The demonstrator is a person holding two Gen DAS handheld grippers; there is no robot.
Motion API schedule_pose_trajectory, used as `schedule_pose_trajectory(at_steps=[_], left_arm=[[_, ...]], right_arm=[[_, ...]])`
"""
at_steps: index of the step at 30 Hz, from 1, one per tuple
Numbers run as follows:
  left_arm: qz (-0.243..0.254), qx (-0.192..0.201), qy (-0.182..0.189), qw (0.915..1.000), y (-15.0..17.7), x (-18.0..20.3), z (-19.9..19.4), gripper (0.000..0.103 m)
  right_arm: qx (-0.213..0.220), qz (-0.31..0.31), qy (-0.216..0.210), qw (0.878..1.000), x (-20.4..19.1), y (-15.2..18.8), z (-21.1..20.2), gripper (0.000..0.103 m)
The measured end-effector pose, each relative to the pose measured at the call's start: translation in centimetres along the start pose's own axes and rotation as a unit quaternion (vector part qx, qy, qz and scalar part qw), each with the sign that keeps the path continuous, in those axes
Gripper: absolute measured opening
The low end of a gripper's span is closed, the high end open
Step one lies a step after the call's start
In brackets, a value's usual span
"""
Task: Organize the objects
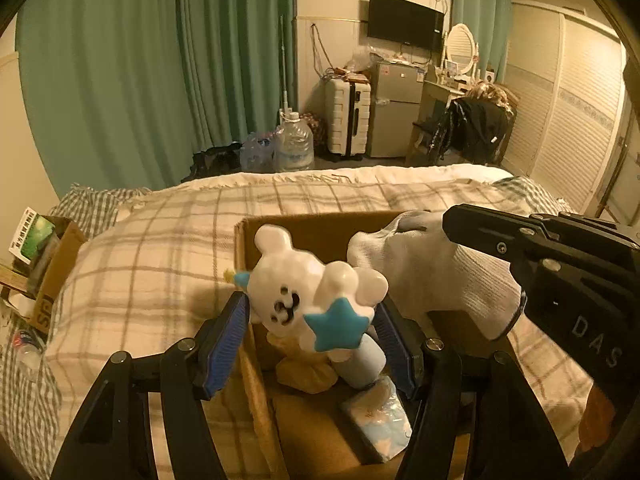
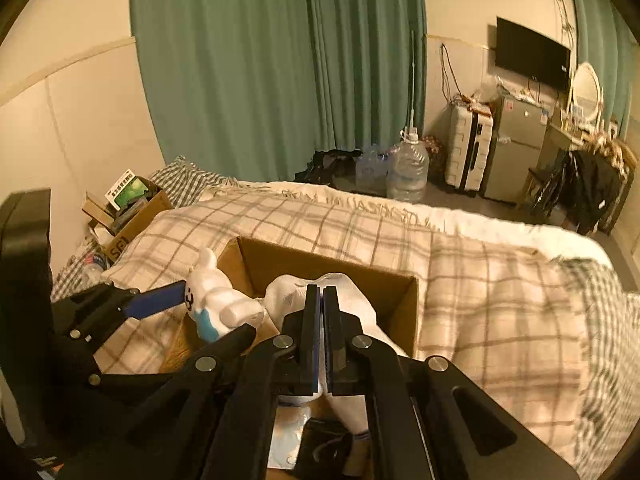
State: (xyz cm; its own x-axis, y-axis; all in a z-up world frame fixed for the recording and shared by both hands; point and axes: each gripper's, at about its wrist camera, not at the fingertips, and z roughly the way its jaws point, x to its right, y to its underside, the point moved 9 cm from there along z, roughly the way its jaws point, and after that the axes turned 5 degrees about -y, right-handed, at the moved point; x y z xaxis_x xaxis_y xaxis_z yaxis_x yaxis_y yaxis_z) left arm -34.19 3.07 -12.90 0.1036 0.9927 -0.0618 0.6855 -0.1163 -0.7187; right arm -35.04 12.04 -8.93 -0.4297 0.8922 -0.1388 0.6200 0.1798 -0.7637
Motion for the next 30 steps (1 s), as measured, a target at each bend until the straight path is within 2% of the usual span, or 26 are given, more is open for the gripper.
schedule_pose_trajectory(at_steps=[2, 4, 6, 8, 9, 10, 11, 12, 14, 17, 23, 25, 30], left_arm=[[0.006, -0.001, 0.003, 1.0000, 0.4, 0.2, 0.0, 0.069], [0.007, 0.003, 0.000, 1.0000, 0.4, 0.2, -0.6, 0.083], [0.002, 0.014, -0.002, 0.9999, 0.1, 0.0, -1.7, 0.091], [-0.004, 0.028, -0.001, 0.9996, -0.4, -0.1, -3.5, 0.092], [-0.005, 0.033, -0.003, 0.9994, -0.6, -0.3, -4.5, 0.093], [-0.006, 0.040, -0.007, 0.9992, -0.9, -0.6, -5.8, 0.094], [-0.007, 0.046, -0.012, 0.9988, -1.2, -0.8, -6.9, 0.097], [-0.009, 0.052, -0.016, 0.9985, -1.5, -1.0, -7.8, 0.103], [-0.015, 0.076, -0.019, 0.9968, -2.4, -1.5, -11.0, 0.103], [-0.016, 0.103, -0.017, 0.9945, -3.0, -2.1, -14.6, 0.103], [-0.026, 0.148, -0.021, 0.9884, -3.8, -3.2, -20.6, 0.103], [-0.031, 0.162, -0.020, 0.9861, -3.4, -3.4, -22.3, 0.103], [-0.035, 0.180, -0.023, 0.9827, -1.5, -3.1, -24.1, 0.103]], right_arm=[[0.003, 0.008, -0.003, 1.000, 0.3, 0.2, -0.3, 0.001], [0.006, 0.008, 0.003, 1.000, 0.4, 0.1, -1.1, 0.002], [0.012, 0.005, 0.014, 1.000, 0.4, -0.3, -2.2, 0.003], [0.021, 0.002, 0.026, 0.999, 0.3, -0.7, -4.3, 0.020], [0.025, 0.002, 0.031, 0.999, 0.2, -0.7, -5.1, 0.036], [0.031, 0.001, 0.038, 0.999, 0.0, -1.0, -6.3, 0.047], [0.041, 0.000, 0.048, 0.998, -0.2, -1.3, -7.9, 0.049], [0.047, -0.002, 0.054, 0.997, -0.5, -1.6, -9.2, 0.049], [0.057, -0.005, 0.065, 0.996, -1.0, -2.1, -12.0, 0.051], [0.073, -0.012, 0.086, 0.994, -1.8, -2.4, -16.4, 0.063], [0.113, -0.003, 0.102, 0.988, -2.8, -2.0, -23.9, 0.079], [0.122, -0.003, 0.108, 0.987, -3.2, -1.6, -25.4, 0.090], [0.141, -0.007, 0.114, 0.983, -4.2, 0.4, -26.8, 0.102]])
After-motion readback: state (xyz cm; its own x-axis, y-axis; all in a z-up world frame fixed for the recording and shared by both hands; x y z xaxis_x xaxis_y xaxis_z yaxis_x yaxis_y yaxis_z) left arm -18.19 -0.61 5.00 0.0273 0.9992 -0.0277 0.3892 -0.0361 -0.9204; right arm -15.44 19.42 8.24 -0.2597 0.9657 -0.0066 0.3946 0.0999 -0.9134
